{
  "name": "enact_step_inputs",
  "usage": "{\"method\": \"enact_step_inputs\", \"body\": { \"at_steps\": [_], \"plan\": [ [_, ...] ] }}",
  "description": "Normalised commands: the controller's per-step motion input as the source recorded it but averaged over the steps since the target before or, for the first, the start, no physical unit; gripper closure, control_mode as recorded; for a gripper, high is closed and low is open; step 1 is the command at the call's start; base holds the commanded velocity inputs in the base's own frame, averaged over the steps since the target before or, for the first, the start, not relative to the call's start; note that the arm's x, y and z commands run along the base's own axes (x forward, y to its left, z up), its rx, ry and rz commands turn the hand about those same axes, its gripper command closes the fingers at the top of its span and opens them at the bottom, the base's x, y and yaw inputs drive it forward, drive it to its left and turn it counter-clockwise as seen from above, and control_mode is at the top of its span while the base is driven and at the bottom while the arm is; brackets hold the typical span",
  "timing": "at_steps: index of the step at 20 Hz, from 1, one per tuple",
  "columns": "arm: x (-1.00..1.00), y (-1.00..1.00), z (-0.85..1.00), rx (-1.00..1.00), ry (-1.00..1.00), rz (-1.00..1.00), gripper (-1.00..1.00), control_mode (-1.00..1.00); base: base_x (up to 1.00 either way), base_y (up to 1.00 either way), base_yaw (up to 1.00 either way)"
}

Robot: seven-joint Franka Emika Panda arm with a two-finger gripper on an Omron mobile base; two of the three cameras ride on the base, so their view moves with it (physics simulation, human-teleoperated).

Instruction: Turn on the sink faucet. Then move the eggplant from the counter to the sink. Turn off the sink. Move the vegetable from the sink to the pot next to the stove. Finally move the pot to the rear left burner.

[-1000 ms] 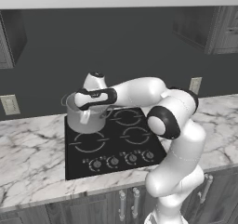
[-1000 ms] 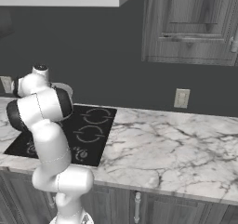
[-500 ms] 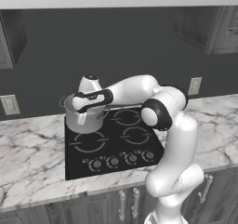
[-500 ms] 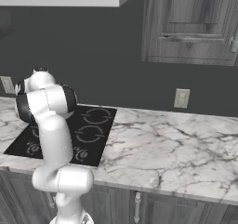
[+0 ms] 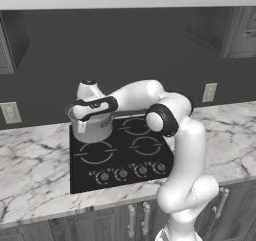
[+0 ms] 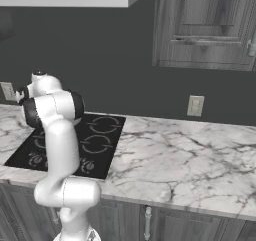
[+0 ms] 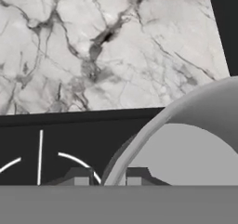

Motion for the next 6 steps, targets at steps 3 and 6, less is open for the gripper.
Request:
{"method": "enact_step_inputs", "body": {
  "at_steps": [3,6],
  "plan": [
    [0.15,0.23,-0.22,-0.05,0.0,0.0,1.0,-1.0,0.0,0.0,0.0],
    [0.02,0.15,-0.18,-0.01,0.0,0.0,-1.0,-1.0,0.0,0.0,0.0]
  ]
}}
